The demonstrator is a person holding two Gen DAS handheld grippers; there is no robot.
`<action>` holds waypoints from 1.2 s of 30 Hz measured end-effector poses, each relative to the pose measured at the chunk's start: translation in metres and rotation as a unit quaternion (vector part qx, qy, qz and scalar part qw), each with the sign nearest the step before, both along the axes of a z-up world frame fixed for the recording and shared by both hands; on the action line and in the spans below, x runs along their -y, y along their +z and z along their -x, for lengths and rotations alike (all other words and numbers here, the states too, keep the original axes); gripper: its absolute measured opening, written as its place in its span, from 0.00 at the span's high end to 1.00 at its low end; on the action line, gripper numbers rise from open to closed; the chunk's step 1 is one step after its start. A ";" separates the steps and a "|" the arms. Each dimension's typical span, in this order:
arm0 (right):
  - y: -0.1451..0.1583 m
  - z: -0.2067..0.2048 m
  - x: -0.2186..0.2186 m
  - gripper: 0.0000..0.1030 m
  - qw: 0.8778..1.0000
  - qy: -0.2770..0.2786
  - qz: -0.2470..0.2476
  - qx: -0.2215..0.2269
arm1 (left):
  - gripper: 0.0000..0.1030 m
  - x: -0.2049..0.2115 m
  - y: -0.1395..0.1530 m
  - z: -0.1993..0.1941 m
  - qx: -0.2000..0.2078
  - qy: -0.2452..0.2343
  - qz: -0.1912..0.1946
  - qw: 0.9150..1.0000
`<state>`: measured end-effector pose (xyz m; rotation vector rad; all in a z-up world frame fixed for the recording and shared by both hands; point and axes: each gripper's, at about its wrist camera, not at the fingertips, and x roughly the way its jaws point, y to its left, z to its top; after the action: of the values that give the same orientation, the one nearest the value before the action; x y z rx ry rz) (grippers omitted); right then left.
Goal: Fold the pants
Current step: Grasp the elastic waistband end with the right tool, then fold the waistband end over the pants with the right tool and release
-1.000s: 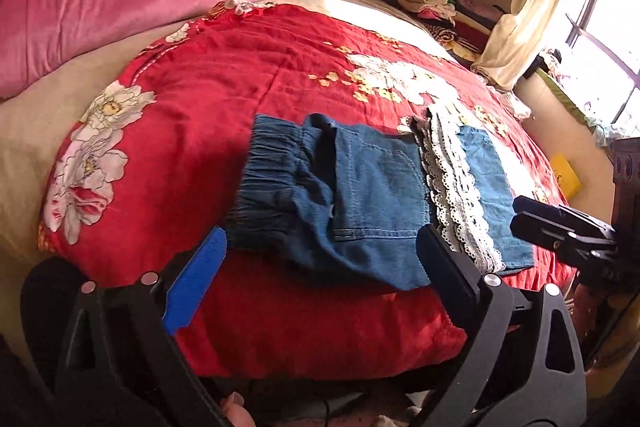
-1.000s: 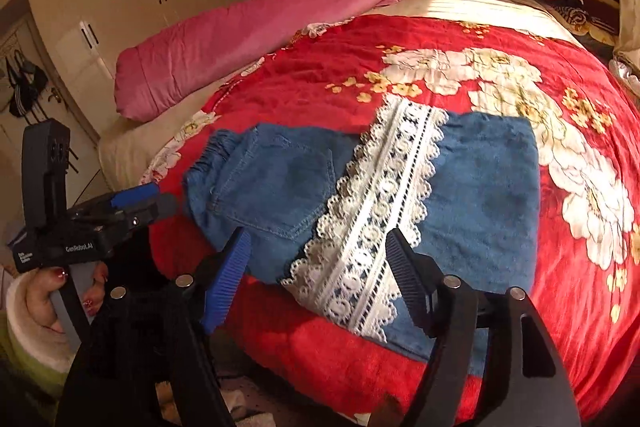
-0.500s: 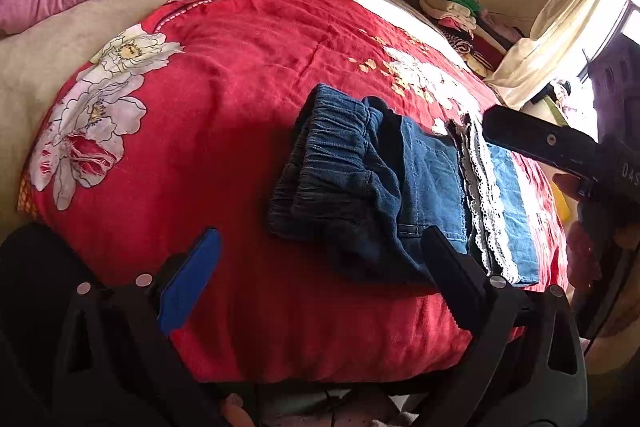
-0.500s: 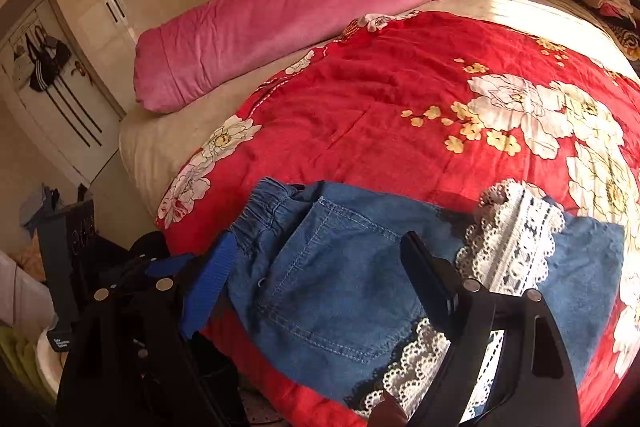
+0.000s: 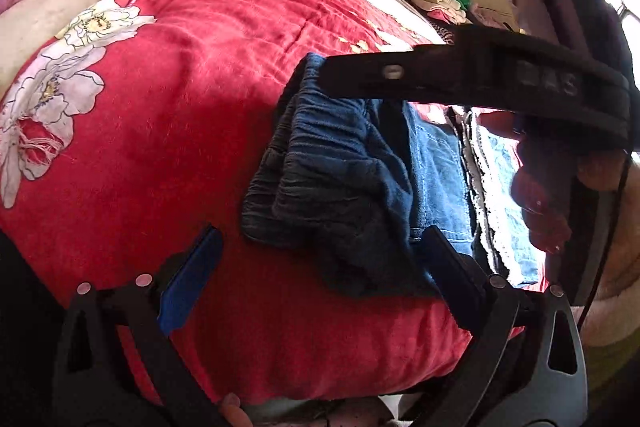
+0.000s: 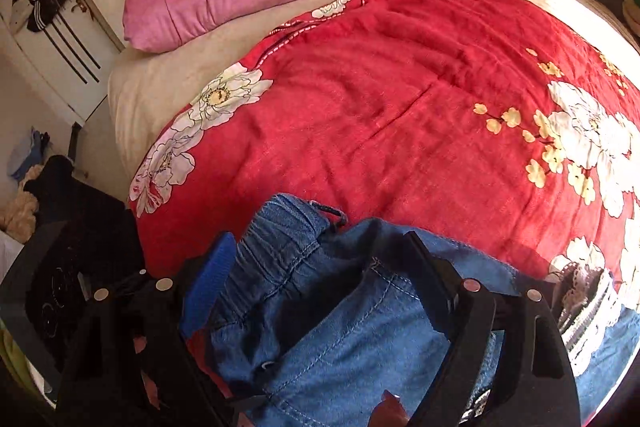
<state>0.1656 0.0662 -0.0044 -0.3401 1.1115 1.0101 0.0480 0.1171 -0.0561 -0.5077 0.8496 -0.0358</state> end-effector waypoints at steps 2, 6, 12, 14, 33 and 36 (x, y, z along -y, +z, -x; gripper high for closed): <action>-0.011 -0.003 -0.009 0.19 1.000 0.004 0.007 -0.024 | 0.10 0.001 -0.001 0.000 0.003 0.000 -0.004 1.000; -0.026 -0.006 -0.014 0.52 0.999 0.007 0.009 -0.030 | 0.10 0.002 -0.004 0.000 0.011 0.002 -0.004 1.000; 0.000 -0.010 0.025 0.71 0.997 -0.008 -0.069 -0.039 | 0.13 -0.004 -0.002 -0.002 0.040 0.009 0.025 0.999; 0.012 -0.011 0.041 0.72 0.995 -0.009 -0.094 -0.039 | 0.26 -0.006 0.002 -0.005 0.050 0.005 0.051 0.997; 0.043 -0.051 0.228 0.70 0.974 -0.120 -0.189 -0.033 | 0.44 0.122 0.066 -0.051 0.083 -0.126 0.028 0.988; 0.031 -0.055 0.253 0.67 0.968 -0.147 -0.198 -0.042 | 0.41 0.140 0.062 -0.057 0.079 -0.146 0.024 0.986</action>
<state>0.2204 -0.1865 0.0264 0.1862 0.9727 0.9592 0.1052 -0.0231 0.0062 -0.4170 0.7636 -0.3614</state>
